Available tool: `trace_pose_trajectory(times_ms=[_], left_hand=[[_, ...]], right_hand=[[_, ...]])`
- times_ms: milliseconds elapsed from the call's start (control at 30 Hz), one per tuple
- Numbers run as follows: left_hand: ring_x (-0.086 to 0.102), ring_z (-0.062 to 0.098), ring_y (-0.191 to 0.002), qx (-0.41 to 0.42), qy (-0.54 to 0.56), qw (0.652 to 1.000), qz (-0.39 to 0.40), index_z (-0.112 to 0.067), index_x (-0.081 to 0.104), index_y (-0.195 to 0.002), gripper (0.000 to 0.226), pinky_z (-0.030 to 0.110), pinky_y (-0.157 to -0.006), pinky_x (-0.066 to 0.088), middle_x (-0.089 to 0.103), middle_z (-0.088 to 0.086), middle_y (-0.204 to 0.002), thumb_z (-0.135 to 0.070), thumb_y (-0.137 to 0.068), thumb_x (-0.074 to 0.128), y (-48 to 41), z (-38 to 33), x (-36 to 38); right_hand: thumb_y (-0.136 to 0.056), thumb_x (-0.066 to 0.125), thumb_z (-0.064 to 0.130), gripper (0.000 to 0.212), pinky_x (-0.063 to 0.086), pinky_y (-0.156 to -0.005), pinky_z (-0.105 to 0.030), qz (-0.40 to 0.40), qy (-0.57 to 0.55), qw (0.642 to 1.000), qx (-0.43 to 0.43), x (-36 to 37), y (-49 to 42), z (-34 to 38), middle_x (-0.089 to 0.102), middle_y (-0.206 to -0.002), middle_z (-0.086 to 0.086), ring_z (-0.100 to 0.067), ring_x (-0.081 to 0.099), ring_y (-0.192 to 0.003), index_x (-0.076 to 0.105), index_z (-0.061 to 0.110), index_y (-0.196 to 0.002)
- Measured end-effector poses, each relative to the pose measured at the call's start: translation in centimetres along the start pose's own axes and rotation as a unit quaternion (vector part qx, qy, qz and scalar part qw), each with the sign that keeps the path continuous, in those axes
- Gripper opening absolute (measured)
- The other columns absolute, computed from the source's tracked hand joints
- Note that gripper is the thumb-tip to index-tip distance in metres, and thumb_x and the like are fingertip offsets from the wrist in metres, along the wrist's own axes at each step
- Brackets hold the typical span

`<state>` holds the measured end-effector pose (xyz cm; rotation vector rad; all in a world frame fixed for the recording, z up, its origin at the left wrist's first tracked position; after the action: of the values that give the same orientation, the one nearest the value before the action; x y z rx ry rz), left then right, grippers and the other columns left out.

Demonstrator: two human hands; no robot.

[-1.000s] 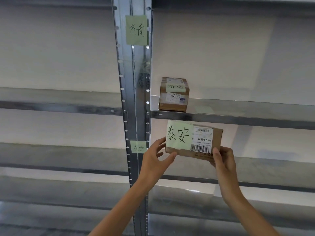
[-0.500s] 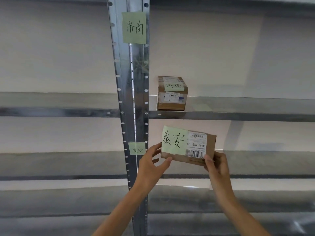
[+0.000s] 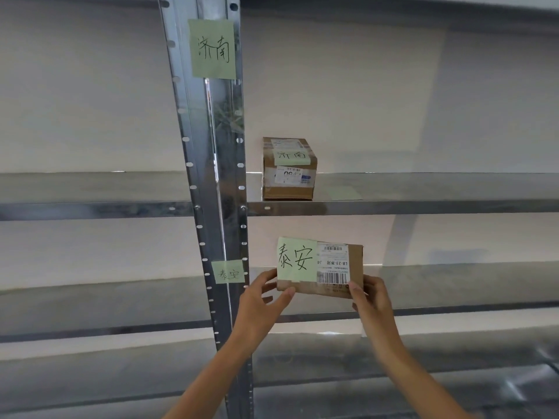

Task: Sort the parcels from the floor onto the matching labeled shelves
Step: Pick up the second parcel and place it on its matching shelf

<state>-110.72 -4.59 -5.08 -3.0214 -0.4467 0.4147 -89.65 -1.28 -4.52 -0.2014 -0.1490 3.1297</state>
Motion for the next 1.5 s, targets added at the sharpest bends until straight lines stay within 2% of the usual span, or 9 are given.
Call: trace_pose_trajectory(times_ms=[133,267,400,533,900,1100,1300,1400,1500], left_hand=[[0.053,0.008,-0.109,-0.009,-0.001,1.0,0.012,-0.023,0.048,-0.13,0.05,0.02,-0.088,0.048,0.055,-0.01,-0.126,-0.028,-0.084,0.065,-0.9,0.9,1.0],[0.05,0.003,-0.105,-0.027,-0.001,1.0,0.013,-0.027,0.048,-0.131,0.041,0.007,-0.071,0.044,0.053,-0.013,-0.122,-0.026,-0.091,0.056,-2.4,1.9,1.7],[0.05,0.004,-0.105,-0.059,-0.002,0.998,0.011,-0.024,0.047,-0.134,0.041,0.021,-0.088,0.039,0.053,-0.01,-0.123,-0.024,-0.093,0.052,-4.6,3.5,2.0],[0.049,0.011,-0.107,-0.091,-0.014,0.996,0.008,-0.02,0.047,-0.134,0.04,0.029,-0.098,0.042,0.052,-0.005,-0.123,-0.018,-0.094,0.05,-7.7,5.2,2.3],[0.05,0.022,-0.118,-0.153,-0.03,0.988,-0.016,-0.013,0.047,-0.134,0.041,0.039,-0.103,0.042,0.052,0.001,-0.125,-0.032,-0.098,0.039,-14.5,9.7,4.3],[0.053,0.023,-0.112,-0.182,-0.056,0.981,-0.027,-0.012,0.052,-0.127,0.036,0.038,-0.098,0.045,0.057,0.007,-0.124,-0.029,-0.1,0.035,-15.6,12.4,4.4],[0.054,0.019,-0.087,-0.209,-0.114,0.97,-0.044,-0.009,0.061,-0.111,0.031,0.03,-0.081,0.044,0.06,0.003,-0.098,-0.02,-0.098,0.035,-17.5,14.7,3.9],[0.052,0.015,-0.076,-0.256,-0.095,0.96,-0.065,-0.012,0.049,-0.11,0.017,0.035,-0.077,0.052,0.056,0.004,-0.1,-0.017,-0.097,0.039,-18.1,16.1,4.0],[0.052,0.016,-0.081,-0.287,-0.063,0.952,-0.083,-0.015,0.039,-0.107,0.011,0.038,-0.079,0.056,0.053,0.006,-0.105,-0.015,-0.096,0.043,-18.6,17.8,4.0]], right_hand=[[-0.09,0.052,0.036,0.033,0.046,-0.101,-0.038,0.004,0.01,1.0,0.026,0.1,-1.1,-1.2,0.058,-0.104,0.013,-0.006,0.057,-0.097,0.046,0.022,-0.119],[-0.092,0.05,0.035,0.032,0.045,-0.102,-0.043,0.014,0.036,0.998,0.047,0.4,-3.2,-2.2,0.059,-0.111,0.003,-0.019,0.057,-0.104,0.046,0.019,-0.12],[-0.093,0.048,0.037,0.037,0.043,-0.104,-0.048,0.033,0.047,0.996,0.066,1.4,-6.3,-3.7,0.057,-0.115,0.0,-0.025,0.054,-0.114,0.047,0.018,-0.124],[-0.092,0.048,0.039,0.034,0.044,-0.103,-0.049,0.054,0.063,0.993,0.081,2.9,-9.7,-5.6,0.058,-0.122,-0.006,-0.021,0.053,-0.108,0.046,0.019,-0.12],[-0.094,0.047,0.036,0.03,0.047,-0.096,-0.039,0.113,0.105,0.983,0.102,4.6,-17.7,-9.5,0.055,-0.109,-0.001,-0.018,0.053,-0.1,0.045,0.018,-0.118],[-0.094,0.046,0.038,0.024,0.049,-0.09,-0.035,0.146,0.141,0.971,0.124,6.4,-19.1,-12.6,0.055,-0.106,-0.002,-0.018,0.054,-0.097,0.043,0.021,-0.11],[-0.096,0.043,0.032,0.031,0.047,-0.085,-0.037,0.152,0.159,0.963,0.156,8.2,-20.2,-15.3,0.061,-0.117,-0.012,-0.021,0.056,-0.096,0.048,0.011,-0.118],[-0.098,0.04,0.03,0.034,0.044,-0.081,-0.031,0.154,0.2,0.955,0.157,9.3,-20.8,-16.2,0.06,-0.12,-0.012,-0.025,0.057,-0.103,0.048,0.009,-0.122],[-0.099,0.037,0.028,0.035,0.037,-0.079,-0.025,0.164,0.226,0.947,0.161,10.5,-21.4,-17.2,0.059,-0.124,-0.014,-0.028,0.056,-0.112,0.048,0.007,-0.125]])
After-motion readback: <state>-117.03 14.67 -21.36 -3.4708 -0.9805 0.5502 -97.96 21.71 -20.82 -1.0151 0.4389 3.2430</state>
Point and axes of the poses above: each hand's wrist, its own y-axis away from the middle knuckle, its own x-axis out of the palm, z = x × y, the point moved 7 cm from there along -y, towards the middle knuckle
